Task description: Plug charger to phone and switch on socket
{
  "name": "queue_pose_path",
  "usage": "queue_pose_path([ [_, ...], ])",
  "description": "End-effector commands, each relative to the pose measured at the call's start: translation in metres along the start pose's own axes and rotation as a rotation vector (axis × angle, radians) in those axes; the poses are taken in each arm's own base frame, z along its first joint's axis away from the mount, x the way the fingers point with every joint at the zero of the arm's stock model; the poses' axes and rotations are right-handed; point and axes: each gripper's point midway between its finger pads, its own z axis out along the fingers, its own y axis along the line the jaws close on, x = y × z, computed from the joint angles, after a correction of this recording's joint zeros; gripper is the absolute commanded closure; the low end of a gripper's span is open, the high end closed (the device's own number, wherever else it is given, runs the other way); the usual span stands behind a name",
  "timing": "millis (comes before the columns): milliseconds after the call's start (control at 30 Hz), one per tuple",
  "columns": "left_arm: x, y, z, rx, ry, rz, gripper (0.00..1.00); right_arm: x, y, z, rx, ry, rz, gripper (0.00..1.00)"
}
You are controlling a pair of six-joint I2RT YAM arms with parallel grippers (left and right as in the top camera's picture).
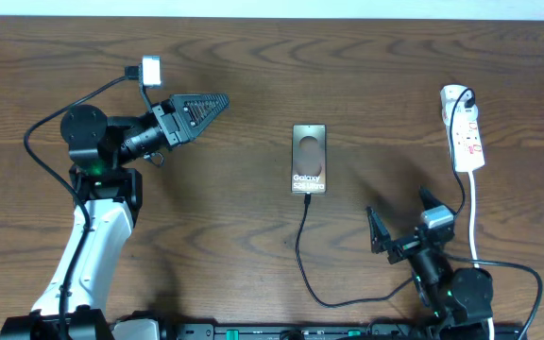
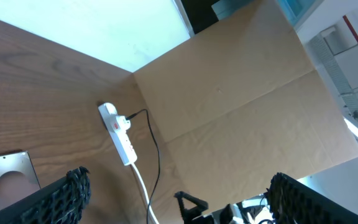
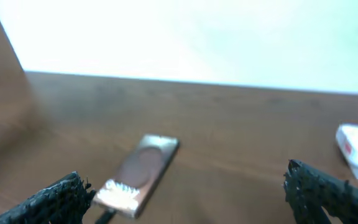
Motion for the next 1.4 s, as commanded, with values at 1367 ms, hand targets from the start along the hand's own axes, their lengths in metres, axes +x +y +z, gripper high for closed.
queue_pose_path([
  [1367,-0.0056,0.0042,-0.0042,-0.032,-0.024,0.102,0.02,0.0071,0.0030,0.0007,-0.013,0.012,-0.010,0.01],
])
